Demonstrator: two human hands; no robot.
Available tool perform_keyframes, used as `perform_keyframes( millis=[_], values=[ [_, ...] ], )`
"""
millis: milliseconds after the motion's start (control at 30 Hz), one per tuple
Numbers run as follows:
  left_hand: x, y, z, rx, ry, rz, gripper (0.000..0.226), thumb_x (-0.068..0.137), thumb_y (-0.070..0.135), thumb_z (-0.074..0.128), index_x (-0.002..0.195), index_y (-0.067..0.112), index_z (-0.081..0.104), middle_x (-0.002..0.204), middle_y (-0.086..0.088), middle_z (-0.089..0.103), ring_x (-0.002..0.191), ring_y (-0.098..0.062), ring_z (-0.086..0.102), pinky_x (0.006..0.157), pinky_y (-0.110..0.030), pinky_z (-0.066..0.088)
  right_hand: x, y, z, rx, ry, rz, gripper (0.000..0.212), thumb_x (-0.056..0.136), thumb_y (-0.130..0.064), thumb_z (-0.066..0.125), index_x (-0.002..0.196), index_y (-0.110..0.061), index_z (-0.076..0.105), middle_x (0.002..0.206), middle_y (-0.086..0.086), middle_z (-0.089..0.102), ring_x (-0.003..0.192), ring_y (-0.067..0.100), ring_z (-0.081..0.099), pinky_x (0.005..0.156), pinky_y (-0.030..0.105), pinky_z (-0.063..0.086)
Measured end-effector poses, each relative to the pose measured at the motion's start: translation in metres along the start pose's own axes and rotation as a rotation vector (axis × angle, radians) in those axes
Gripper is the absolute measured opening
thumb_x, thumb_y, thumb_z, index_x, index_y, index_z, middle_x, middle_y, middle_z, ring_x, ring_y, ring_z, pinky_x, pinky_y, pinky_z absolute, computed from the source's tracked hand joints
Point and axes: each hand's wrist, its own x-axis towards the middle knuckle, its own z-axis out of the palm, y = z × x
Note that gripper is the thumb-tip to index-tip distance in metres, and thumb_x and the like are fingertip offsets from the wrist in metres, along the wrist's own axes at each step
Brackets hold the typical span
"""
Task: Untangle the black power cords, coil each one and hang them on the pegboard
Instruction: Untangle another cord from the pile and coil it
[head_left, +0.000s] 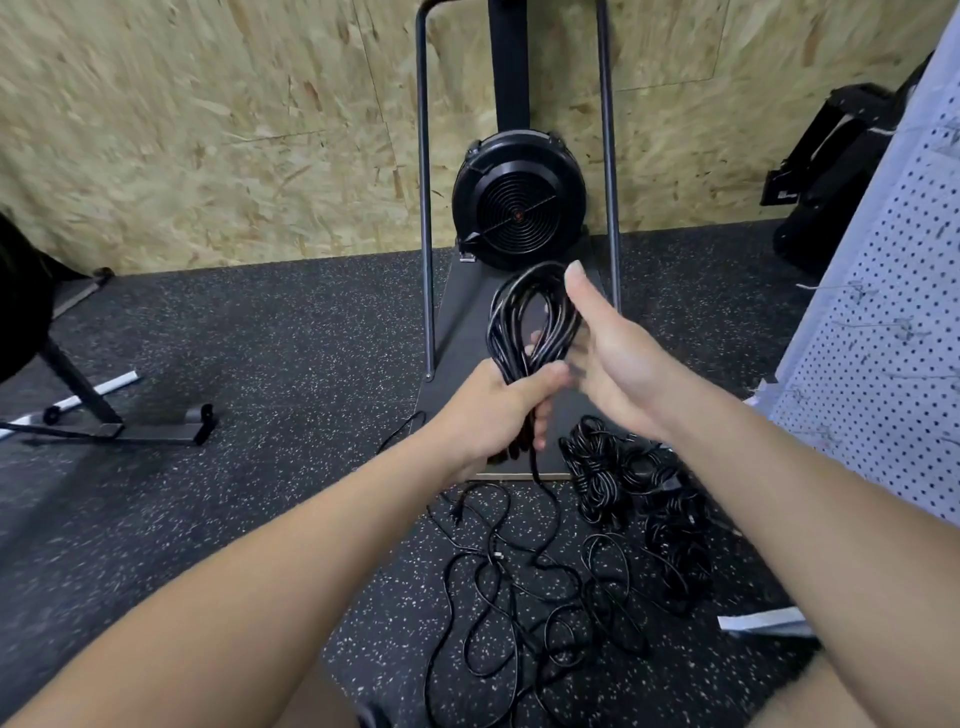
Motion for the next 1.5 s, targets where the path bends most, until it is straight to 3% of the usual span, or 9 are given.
perform_keyframes(
  millis=[200,333,533,633,800,933,1033,1200,1500],
  values=[
    [0.030,0.002,-0.027,-0.224,0.315,-0.053,0.037,0.109,0.035,0.067,0.078,0.017,0.060,0.066,-0.002,0.054,0.054,-0.019,0.052,0.056,-0.033,0.047,-0.013,0.038,0.007,-0.285,-0.213,0.339,0.108,0.089,-0.098,0.035,0.135,-0.004,0.064,0.115,0.013,0.080,0.110,0.028,0.078,0.107,0.047,0.055],
    [0.040,0.003,-0.047,-0.333,0.458,-0.072,0.037,0.108,0.033,0.070,0.077,0.016,0.058,0.064,-0.002,0.052,0.053,-0.018,0.050,0.054,-0.031,0.048,-0.019,0.026,-0.005,-0.597,-0.218,0.334,0.048,0.096,-0.048,0.082,0.110,-0.005,0.064,0.089,0.010,0.062,0.075,0.018,0.060,0.068,0.027,0.052],
    [0.041,-0.005,-0.090,-0.104,0.573,-0.127,0.040,0.103,0.043,0.071,0.072,0.021,0.061,0.065,-0.005,0.058,0.053,-0.021,0.053,0.052,-0.030,0.037,-0.035,-0.021,-0.025,-0.630,-0.213,0.063,0.026,0.107,-0.024,0.070,0.086,-0.010,0.079,0.069,0.003,0.042,0.063,0.023,0.032,0.061,0.032,0.036],
    [0.038,-0.006,-0.084,0.027,0.430,-0.143,0.032,0.102,0.040,0.073,0.081,0.019,0.064,0.067,-0.002,0.061,0.059,-0.021,0.055,0.058,-0.034,0.046,-0.041,-0.042,-0.019,-0.734,-0.137,-0.174,0.026,0.105,-0.033,0.070,0.091,-0.017,0.084,0.067,0.008,0.060,0.068,0.046,0.034,0.062,0.043,0.034],
    [0.008,-0.006,-0.042,0.110,-0.091,-0.311,0.053,0.095,0.065,0.075,0.085,0.015,0.062,0.069,-0.003,0.053,0.059,-0.021,0.047,0.058,-0.034,0.046,-0.039,-0.045,-0.030,-1.027,0.053,-0.364,0.026,0.092,-0.049,0.084,0.076,-0.028,0.082,0.069,0.007,0.071,0.063,0.029,0.057,0.062,0.037,0.045],
    [-0.009,-0.007,-0.030,0.034,-0.258,-0.491,0.074,0.076,0.080,0.084,0.096,0.013,0.059,0.075,0.000,0.049,0.063,-0.015,0.042,0.059,-0.026,0.041,-0.039,-0.044,-0.030,-1.061,0.131,-0.380,0.027,0.087,-0.051,0.089,0.072,-0.030,0.080,0.061,-0.005,0.067,0.054,0.018,0.052,0.058,0.033,0.043],
    [-0.014,-0.005,-0.028,0.072,-0.372,-0.543,0.053,0.080,0.062,0.092,0.091,0.020,0.062,0.076,0.003,0.054,0.064,-0.013,0.045,0.061,-0.026,0.041,-0.040,-0.044,-0.027,-1.080,0.141,-0.402,0.029,0.082,-0.054,0.092,0.070,-0.030,0.079,0.061,-0.005,0.067,0.055,0.020,0.055,0.057,0.037,0.046],
    [-0.019,-0.017,-0.016,0.216,-0.286,-0.592,0.032,0.092,0.019,0.082,0.079,0.020,0.053,0.062,0.001,0.049,0.050,-0.013,0.044,0.046,-0.020,0.037,-0.047,-0.051,-0.023,-1.191,-0.055,-0.310,0.032,0.080,-0.050,0.094,0.066,-0.028,0.077,0.061,0.000,0.065,0.053,0.010,0.047,0.054,0.023,0.036],
    [-0.011,-0.031,-0.018,0.435,-0.199,-0.613,0.023,0.083,0.024,0.078,0.083,0.013,0.058,0.065,-0.004,0.053,0.052,-0.022,0.048,0.049,-0.024,0.037,-0.049,-0.048,-0.015,-1.205,-0.275,-0.313,0.017,0.094,-0.032,0.084,0.077,-0.030,0.081,0.078,-0.004,0.076,0.072,0.019,0.068,0.072,0.041,0.057]
  ],
)
